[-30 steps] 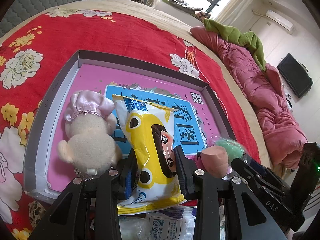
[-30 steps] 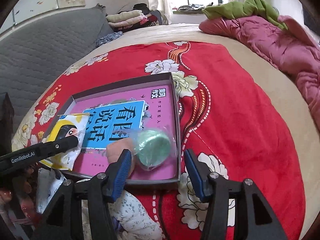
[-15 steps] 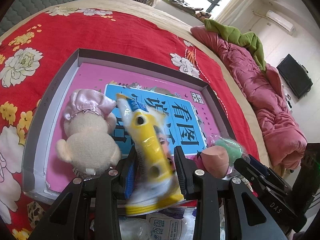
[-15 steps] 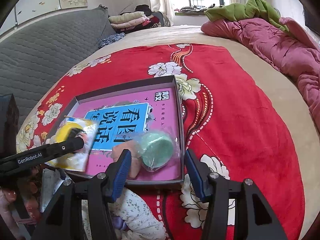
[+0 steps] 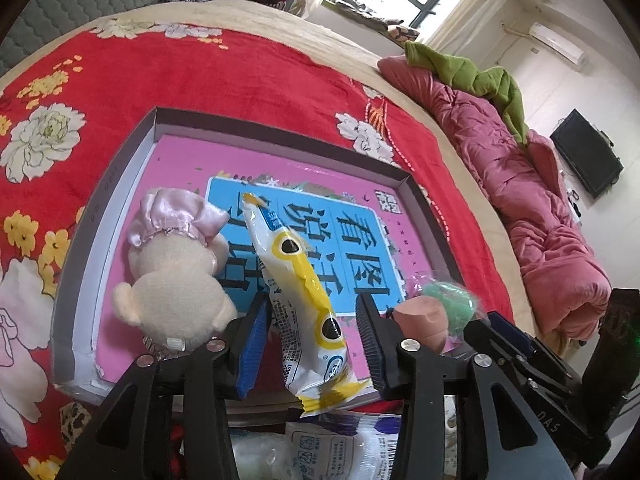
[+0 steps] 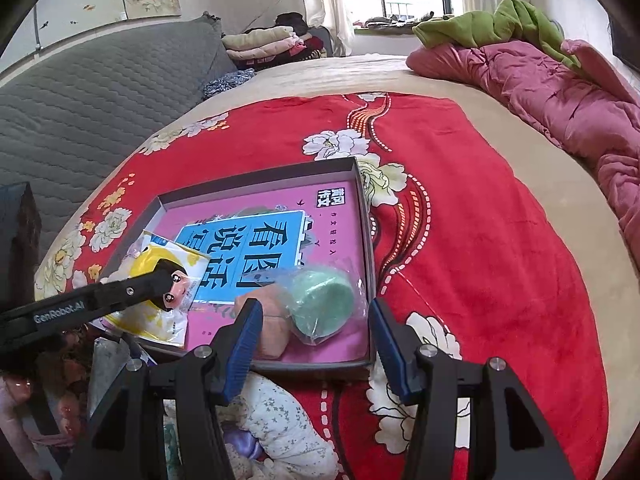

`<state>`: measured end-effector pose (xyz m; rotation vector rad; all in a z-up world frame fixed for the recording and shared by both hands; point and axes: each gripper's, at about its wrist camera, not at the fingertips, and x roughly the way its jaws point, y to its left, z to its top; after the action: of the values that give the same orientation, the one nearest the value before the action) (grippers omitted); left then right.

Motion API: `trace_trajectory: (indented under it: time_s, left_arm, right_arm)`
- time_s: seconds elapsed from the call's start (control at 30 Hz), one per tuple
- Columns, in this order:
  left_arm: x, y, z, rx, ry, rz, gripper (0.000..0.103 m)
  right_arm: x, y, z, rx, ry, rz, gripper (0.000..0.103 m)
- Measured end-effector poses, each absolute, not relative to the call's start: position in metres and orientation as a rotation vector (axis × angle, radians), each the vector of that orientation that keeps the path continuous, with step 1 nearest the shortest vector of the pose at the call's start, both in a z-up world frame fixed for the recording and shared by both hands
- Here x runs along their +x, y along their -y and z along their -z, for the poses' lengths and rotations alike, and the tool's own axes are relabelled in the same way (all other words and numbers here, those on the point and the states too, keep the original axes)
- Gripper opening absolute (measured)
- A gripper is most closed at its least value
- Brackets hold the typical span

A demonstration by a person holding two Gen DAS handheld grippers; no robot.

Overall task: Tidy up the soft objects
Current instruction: 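Open the right tool to release the green roll while the left tool releases the yellow pack, then withdraw both open tools from the box back toward the remaining pile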

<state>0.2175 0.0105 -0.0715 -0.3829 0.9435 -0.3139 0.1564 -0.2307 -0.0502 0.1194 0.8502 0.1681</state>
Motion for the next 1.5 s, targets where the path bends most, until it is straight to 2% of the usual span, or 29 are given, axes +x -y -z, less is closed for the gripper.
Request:
trace_trajectory:
  time_s: [0.23, 0.4, 0.87, 0.97, 1.5]
  left_arm:
    - [0.217, -0.012, 0.065, -0.375, -0.935, 0.304, 0.051]
    - [0.214, -0.017, 0.059, -0.372, -0.92, 0.304, 0.056]
    - [0.199, -0.035, 0.036, -0.359, -0.879, 0.28, 0.059]
    - [0.193, -0.046, 0.027, -0.361, -0.859, 0.257, 0.064]
    - [0.157, -0.088, 0.003, -0.343, -0.834, 0.138, 0.065]
  right_arm:
    - [0.153, 0.229, 0.047, 0.111, -0.846, -0.17, 0.055]
    - [0.152, 0.227, 0.042, 0.103, -0.838, -0.169, 0.055]
    - [0.146, 0.226, 0.037, 0.087, -0.827, -0.165, 0.055]
    - [0.146, 0.227, 0.035, 0.093, -0.821, -0.162, 0.056]
    - [0.132, 0.23, 0.011, 0.096, -0.754, -0.177, 0.064]
